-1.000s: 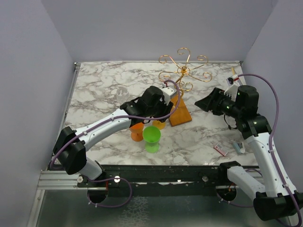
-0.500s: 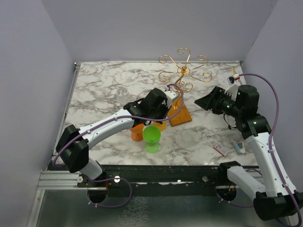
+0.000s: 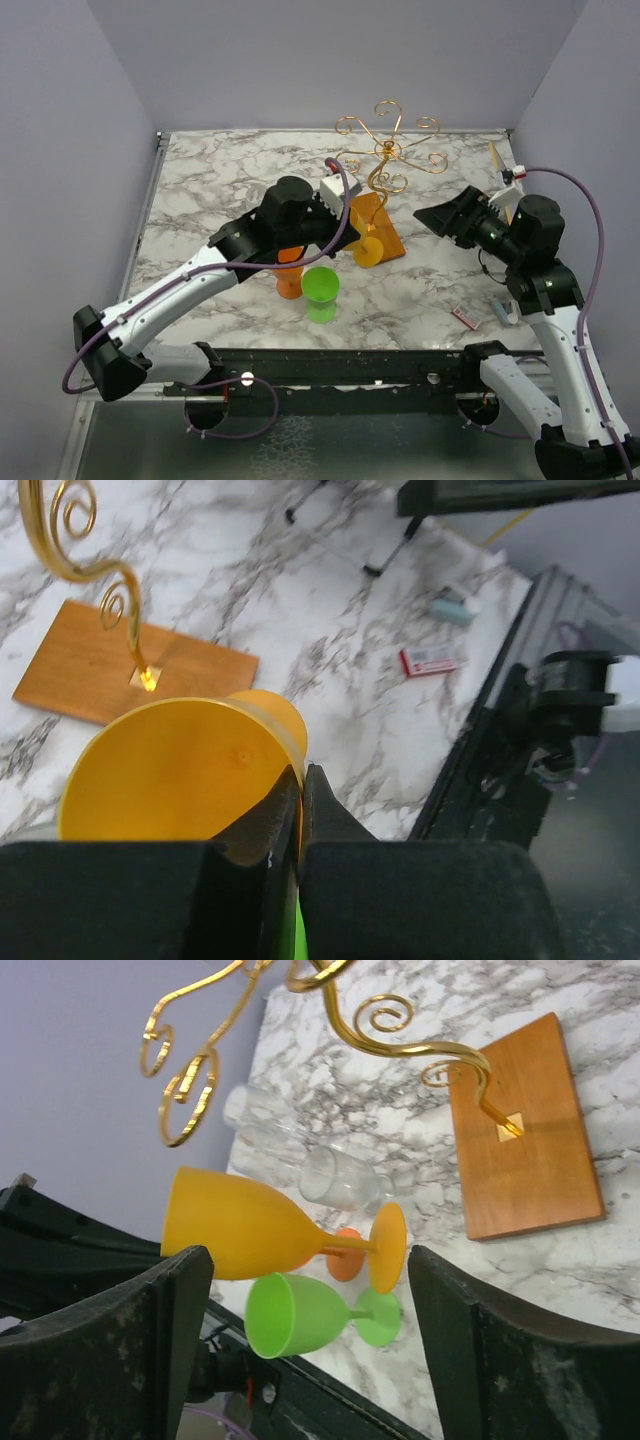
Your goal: Place the wine glass upside down on the wine glass rack
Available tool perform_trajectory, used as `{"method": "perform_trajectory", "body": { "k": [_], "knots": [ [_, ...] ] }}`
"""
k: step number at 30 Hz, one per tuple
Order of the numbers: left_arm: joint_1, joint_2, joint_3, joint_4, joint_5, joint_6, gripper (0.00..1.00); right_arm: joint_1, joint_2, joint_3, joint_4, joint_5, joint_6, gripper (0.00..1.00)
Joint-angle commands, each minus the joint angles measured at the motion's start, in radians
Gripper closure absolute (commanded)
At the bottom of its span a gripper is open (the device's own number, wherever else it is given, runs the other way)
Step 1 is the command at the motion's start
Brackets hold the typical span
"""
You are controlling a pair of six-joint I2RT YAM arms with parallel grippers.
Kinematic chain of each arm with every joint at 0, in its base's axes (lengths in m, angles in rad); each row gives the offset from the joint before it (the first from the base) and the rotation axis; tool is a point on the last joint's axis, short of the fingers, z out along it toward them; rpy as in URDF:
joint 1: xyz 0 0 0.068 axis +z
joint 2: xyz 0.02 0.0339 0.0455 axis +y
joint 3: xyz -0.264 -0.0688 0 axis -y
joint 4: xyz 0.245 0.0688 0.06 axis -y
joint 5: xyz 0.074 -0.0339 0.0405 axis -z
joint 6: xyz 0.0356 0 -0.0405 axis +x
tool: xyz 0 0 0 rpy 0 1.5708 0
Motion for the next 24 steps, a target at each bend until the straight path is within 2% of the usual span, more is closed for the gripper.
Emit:
{"method": "perform_trajectory", "body": {
  "k": [1,7,12,20,24],
  "knots": [
    [-0.007,-0.109,0.002,0.124,0.164,-0.064,1.0,-0.004,-0.076,-0.015,0.098,-0.016,0.116,0.13],
    [-0.008,-0.221,-0.013,0.24,0.238,-0.114,1.0,-0.004,-0.155,0.035,0.178,-0.001,0.133,0.09],
    [-0.009,-0.273,-0.027,0.449,0.22,-0.184,1.0,-0.004,-0.168,0.052,0.299,0.001,0.172,0.02],
    [-0.009,-0.227,0.011,0.741,0.097,-0.253,1.0,-0.004,-0.129,0.059,0.556,0.04,0.311,0.0],
    [-0.009,-0.16,0.042,0.936,0.062,-0.288,1.0,-0.004,-0.084,0.029,0.742,0.039,0.402,0.0]
  ]
}}
